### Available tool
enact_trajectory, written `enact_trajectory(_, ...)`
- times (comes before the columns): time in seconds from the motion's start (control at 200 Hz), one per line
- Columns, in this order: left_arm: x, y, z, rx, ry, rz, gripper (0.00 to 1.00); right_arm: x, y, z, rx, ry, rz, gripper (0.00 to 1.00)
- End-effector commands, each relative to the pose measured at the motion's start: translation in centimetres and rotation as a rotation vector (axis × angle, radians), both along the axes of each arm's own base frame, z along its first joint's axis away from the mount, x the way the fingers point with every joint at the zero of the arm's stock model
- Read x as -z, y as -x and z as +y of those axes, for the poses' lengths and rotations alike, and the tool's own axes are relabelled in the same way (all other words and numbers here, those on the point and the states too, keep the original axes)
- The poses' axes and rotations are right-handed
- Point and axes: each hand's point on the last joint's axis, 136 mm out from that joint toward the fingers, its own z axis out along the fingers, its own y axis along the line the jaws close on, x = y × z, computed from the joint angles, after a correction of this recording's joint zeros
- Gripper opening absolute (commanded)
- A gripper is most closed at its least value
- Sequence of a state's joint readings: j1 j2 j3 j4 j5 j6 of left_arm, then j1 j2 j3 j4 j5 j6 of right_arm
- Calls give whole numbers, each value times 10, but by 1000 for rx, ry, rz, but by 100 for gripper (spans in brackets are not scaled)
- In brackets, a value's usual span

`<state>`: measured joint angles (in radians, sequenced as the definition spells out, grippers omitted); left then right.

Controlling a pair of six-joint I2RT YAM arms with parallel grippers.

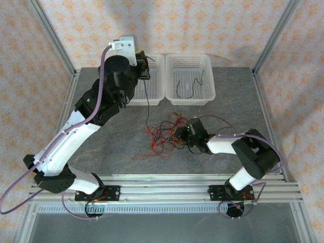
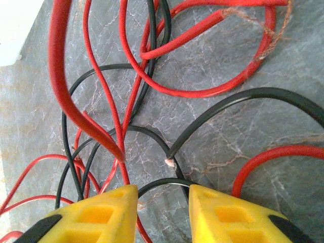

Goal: Untangle the cables

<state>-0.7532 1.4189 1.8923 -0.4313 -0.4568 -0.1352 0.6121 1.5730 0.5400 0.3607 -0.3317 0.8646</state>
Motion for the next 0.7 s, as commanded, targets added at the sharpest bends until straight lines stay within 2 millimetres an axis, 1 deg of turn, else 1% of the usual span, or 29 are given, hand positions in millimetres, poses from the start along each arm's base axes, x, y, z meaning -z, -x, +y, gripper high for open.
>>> enact_trajectory(0.0, -27, 4, 10, -45, -32, -59, 0, 52, 26, -38, 66, 163, 146, 32)
enact_trajectory(0.205, -44, -1, 5, -44, -22, -112, 0, 54, 27, -41, 67, 179, 153, 33)
enact_trajectory(0.405, -61, -11, -7, -36, -10, -188, 0, 41, 21, -39, 50, 184, 124, 34)
enact_trajectory(0.546, -69, -23, -16, -67, -29, -259, 0, 33, 17, -41, 47, 209, 101, 35)
enact_trajectory(0.651, -75, -33, -19, -118, -74, -304, 0, 33, 17, -42, 47, 216, 103, 35)
enact_trajectory(0.696, -80, -36, -18, -148, -93, -326, 0, 34, 17, -43, 51, 218, 105, 35)
